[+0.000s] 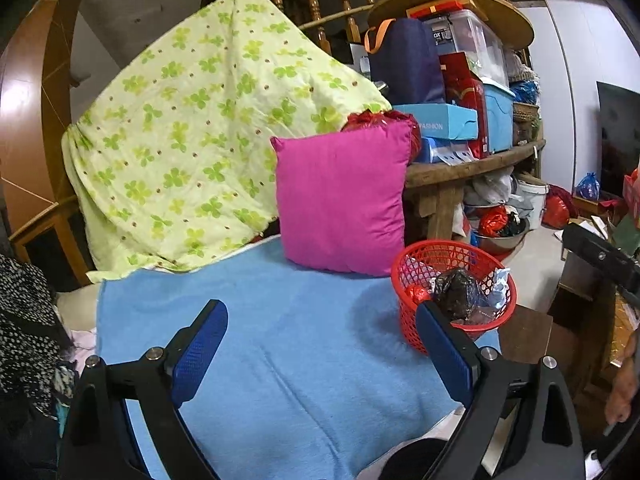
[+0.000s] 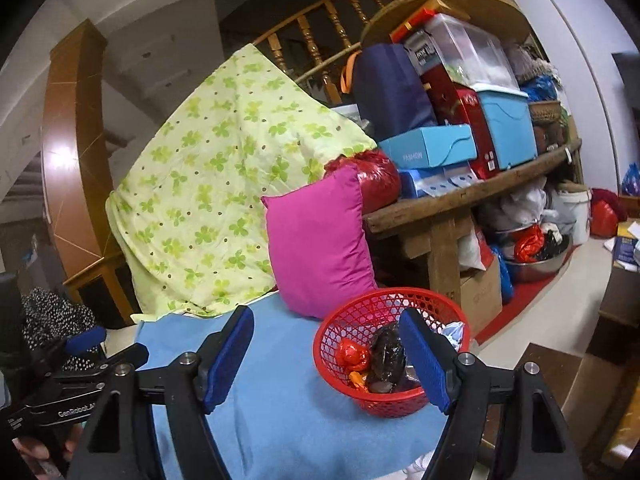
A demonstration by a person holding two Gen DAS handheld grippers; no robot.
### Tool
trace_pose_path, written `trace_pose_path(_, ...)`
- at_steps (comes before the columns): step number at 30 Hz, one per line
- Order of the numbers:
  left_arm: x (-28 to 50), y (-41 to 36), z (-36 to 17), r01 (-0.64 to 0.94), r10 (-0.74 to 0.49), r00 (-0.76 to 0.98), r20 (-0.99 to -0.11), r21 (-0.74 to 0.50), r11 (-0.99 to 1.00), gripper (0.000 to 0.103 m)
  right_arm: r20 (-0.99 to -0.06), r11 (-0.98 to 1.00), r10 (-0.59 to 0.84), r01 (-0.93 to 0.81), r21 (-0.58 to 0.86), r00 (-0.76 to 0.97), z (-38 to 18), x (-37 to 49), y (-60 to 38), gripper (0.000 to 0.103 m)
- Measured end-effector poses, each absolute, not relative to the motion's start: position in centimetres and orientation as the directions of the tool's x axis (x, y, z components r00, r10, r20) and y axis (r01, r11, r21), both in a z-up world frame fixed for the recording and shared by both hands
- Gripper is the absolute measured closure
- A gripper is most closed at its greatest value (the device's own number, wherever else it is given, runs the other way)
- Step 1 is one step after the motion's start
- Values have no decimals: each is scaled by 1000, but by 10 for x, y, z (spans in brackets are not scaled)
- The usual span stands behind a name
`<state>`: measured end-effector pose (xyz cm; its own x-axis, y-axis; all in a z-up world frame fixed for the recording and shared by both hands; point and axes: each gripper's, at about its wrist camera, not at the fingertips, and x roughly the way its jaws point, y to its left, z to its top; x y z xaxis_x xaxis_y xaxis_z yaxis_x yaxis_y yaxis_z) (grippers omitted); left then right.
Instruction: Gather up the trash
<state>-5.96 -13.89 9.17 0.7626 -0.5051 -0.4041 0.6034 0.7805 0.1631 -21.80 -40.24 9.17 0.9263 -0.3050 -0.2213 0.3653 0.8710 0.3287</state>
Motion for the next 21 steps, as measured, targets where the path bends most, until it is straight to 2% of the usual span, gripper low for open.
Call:
trace_pose_path(5,-76,-135,102,580,-488,789,-373,192,791,7,-213,887,-299,353,298,930,104,-235,-386,21)
trace_pose_path(12,-96,-129,115,528,-449,834,-321,225,819,1,-206,902,-305,351,250,930,118,-255,-365,16)
trace_pose_path(21,-112,-127,122,467,-391,872,-296,257,846,0,-203,903,-319,361,230,926,125,-268,-358,16)
